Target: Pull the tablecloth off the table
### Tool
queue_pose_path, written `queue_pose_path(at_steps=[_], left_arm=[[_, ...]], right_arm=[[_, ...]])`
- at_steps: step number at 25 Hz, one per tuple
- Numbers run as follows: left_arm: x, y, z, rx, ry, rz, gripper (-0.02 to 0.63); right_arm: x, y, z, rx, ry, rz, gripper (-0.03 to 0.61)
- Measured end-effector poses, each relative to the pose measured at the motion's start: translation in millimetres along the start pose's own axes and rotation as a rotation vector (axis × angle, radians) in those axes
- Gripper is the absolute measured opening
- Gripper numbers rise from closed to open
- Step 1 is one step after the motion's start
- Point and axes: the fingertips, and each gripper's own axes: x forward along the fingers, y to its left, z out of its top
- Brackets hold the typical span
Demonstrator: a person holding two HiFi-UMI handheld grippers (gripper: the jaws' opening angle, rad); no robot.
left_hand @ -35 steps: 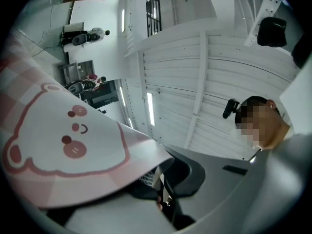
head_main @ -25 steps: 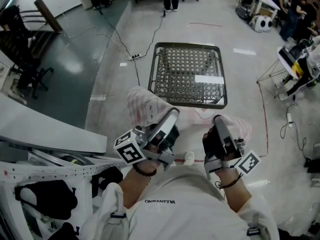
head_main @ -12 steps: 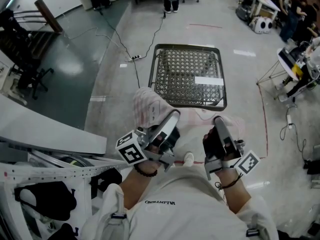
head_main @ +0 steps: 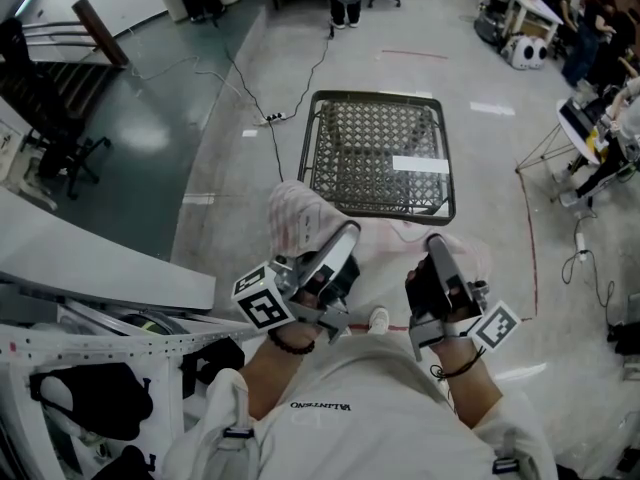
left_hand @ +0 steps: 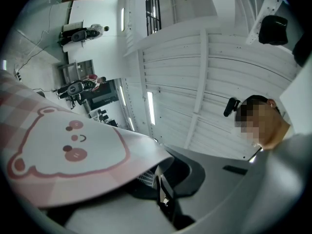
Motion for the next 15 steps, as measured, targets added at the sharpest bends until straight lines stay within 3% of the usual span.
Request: queue_pose_path(at_steps=[15], left_arm=[[-0.3, 1.7, -1.8, -0.002, -0.002, -0.003, 0.003]], right_arm=[[-1.4, -3.7, -0.3, -0.009, 0.005, -0.007, 0.011]])
